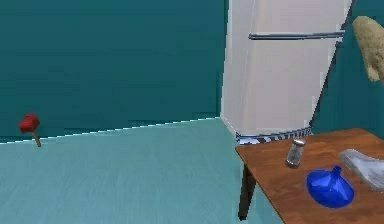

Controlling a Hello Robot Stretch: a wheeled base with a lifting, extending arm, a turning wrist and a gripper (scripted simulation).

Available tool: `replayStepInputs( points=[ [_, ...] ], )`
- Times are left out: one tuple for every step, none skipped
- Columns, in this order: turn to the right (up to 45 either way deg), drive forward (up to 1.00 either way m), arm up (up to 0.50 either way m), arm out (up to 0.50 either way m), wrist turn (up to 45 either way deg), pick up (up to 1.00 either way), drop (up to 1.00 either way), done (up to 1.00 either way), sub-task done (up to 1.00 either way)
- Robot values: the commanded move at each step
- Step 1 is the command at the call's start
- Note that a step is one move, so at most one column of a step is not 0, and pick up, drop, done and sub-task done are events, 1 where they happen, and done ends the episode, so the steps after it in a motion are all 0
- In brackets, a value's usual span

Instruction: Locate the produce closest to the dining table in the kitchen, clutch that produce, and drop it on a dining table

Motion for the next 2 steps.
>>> replayStepInputs(
  points=[
    [0.0, 0.00, 0.10, 0.00, 0.0, 0.00, 0.00, 0.00, 0.00],
    [0.0, 0.00, 0.00, -0.08, 0.0, 0.00, 0.00, 0.00, 0.00]
  ],
)
